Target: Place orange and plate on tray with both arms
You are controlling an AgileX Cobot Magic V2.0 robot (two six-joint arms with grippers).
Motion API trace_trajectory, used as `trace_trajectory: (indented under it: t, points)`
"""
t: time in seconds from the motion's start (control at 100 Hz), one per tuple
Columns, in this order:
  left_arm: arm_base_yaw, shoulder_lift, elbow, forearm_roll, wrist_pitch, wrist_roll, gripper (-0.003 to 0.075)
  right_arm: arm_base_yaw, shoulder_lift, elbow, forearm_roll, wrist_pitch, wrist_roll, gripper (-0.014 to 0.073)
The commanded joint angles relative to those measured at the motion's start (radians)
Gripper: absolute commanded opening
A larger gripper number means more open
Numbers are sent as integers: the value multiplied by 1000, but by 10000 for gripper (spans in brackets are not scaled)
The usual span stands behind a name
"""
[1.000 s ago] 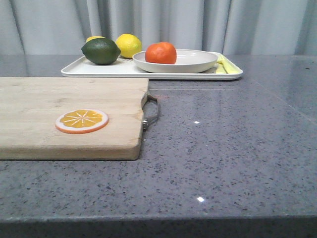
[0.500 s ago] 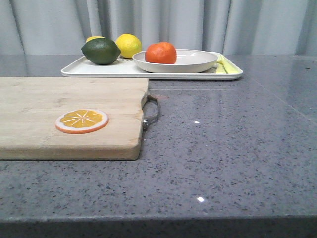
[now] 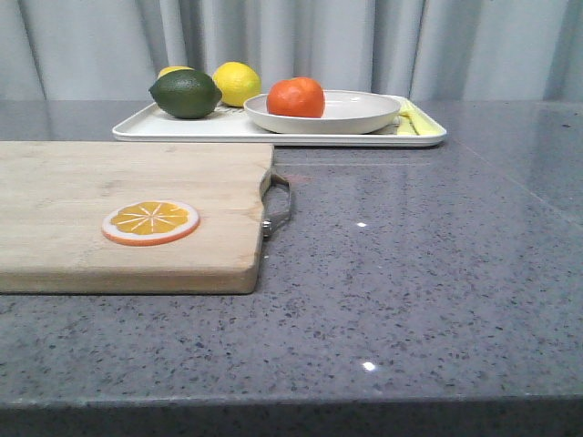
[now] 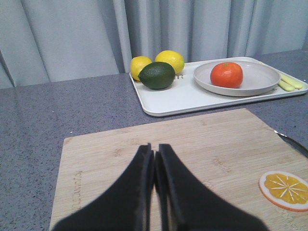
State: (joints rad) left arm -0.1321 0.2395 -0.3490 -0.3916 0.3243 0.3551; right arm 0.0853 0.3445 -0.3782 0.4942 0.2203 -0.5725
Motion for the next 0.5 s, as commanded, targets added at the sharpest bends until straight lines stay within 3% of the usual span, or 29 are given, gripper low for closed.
trace_trajectory:
  t: [0.0,0.07,0.22,0.34,0.49]
  points:
    - [0,9,-28,-11,-72,-9,-20,-5,6,-26,6,-65,-5,-69]
    - [0,9,-28,-8,-72,-9,-20,-5,6,-26,6,-65,-5,-69]
    - [0,-9,-15,185,-81,-29,-20,-5,6,-26,6,-65,-5,-69]
    - [3,-52,54,369,-143,-211,-20,-5,6,-26,6,-65,-5,-69]
    - [51,-138,183,398,-231,-309,-20,-5,6,-26,6,-62,-5,-69]
